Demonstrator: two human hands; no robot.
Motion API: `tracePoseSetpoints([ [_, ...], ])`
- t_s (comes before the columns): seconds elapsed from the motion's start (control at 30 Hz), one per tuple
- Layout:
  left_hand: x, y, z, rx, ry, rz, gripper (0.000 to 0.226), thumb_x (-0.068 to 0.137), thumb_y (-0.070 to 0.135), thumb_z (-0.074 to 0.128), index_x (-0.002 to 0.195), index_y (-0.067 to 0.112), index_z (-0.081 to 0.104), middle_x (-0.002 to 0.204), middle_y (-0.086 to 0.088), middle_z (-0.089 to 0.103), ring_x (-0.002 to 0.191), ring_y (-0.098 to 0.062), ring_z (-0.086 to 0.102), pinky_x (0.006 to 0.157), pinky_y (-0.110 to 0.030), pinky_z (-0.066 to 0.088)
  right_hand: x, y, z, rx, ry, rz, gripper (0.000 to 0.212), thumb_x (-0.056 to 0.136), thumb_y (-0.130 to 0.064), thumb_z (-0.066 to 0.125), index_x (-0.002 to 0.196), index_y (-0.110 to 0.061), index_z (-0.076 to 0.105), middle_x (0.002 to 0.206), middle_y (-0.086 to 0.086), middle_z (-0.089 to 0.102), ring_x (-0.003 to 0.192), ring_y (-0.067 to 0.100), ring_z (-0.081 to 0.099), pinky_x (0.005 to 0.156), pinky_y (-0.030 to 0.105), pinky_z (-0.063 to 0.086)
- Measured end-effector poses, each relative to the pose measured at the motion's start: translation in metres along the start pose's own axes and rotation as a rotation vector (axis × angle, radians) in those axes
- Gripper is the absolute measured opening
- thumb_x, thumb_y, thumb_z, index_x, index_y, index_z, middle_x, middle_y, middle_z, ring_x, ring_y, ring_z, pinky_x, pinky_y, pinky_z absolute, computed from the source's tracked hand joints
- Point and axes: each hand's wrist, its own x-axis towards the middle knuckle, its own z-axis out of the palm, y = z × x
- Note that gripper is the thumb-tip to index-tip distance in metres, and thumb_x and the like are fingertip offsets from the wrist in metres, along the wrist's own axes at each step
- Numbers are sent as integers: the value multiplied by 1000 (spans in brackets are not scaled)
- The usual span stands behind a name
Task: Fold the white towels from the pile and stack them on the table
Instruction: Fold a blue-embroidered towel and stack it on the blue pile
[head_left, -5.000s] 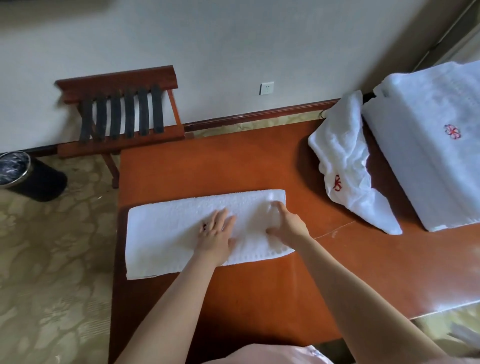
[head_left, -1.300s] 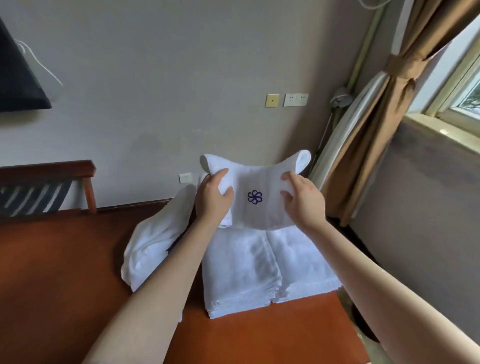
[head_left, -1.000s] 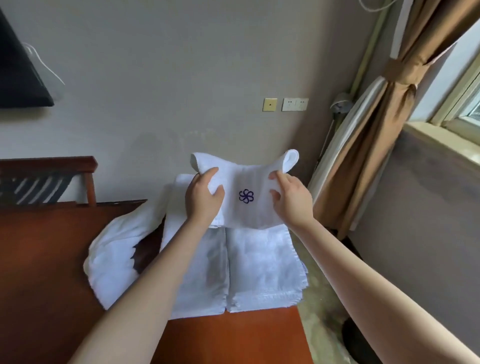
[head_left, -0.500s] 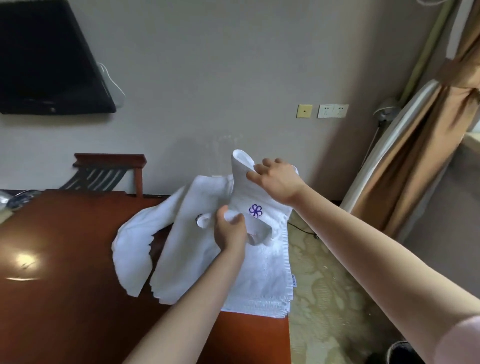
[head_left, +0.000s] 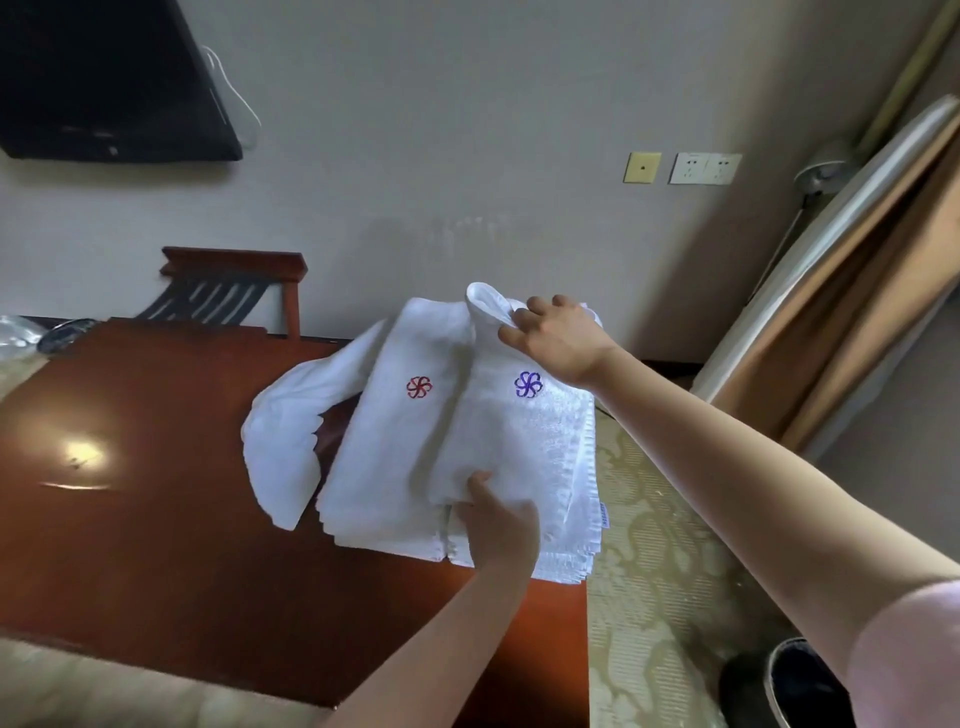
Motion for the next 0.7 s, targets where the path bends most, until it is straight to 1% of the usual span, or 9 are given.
tracePoseSetpoints([
  [0.07,-1,0,-8,123,75,41,66,85,31,59,141,29,25,132,-13,31,110,-27,43,84,-36,43,1,-3,0,16,3,1,44,90,-3,43,132,-18,41,125,10,50,108,30,47,73,36,36],
  [0.13,4,6,-22,106,171,145,71,84,31,62,144,32,25,132,-10,31,119,-24,32,95,-39,37,1,-3,-1,26,8,17,48,88,-1,44,133,-17,39,125,11,49,108,30,47,76,37,38],
  [0.27,39,49,-49,58,294,393,63,80,23,68,137,19,42,123,-11,38,117,-27,34,96,-34,30,0,3,-2,78,45,84,60,85,2,44,140,-18,33,124,8,51,106,28,48,75,36,37],
  [0.33,67,78,-60,110,243,484,57,81,24,68,133,15,45,128,-11,38,118,-29,36,93,-35,33,-2,7,-1,104,61,96,63,87,0,42,145,-19,28,127,7,50,108,27,47,77,36,38],
  [0.4,98,102,-68,169,159,546,60,81,24,66,135,14,40,135,-9,34,123,-28,34,92,-35,36,-2,12,2,142,97,102,64,89,-1,41,149,-19,27,128,8,52,108,28,49,78,37,39],
  [0.57,161,148,-77,115,-125,664,94,81,23,69,151,17,8,154,-2,17,140,-20,22,105,-32,31,1,19,13,206,234,166,75,78,8,47,149,-14,32,105,11,60,94,31,55,69,39,43],
  [0.63,175,162,-75,21,-267,669,96,84,24,68,152,22,1,144,0,32,131,-17,34,96,-25,33,4,24,17,238,309,214,77,71,10,56,143,-9,42,93,11,62,82,31,58,61,37,47],
  [0.67,180,169,-74,-32,-323,660,91,85,23,66,152,24,5,135,0,39,124,-16,40,92,-23,34,6,27,21,252,330,245,77,69,11,60,141,-8,45,90,11,63,80,31,59,58,36,47],
  [0.7,185,176,-73,-87,-355,651,83,84,21,66,150,25,16,126,2,45,117,-15,45,89,-22,36,9,30,26,271,339,281,76,68,9,63,141,-7,46,90,10,64,81,31,59,59,36,48],
])
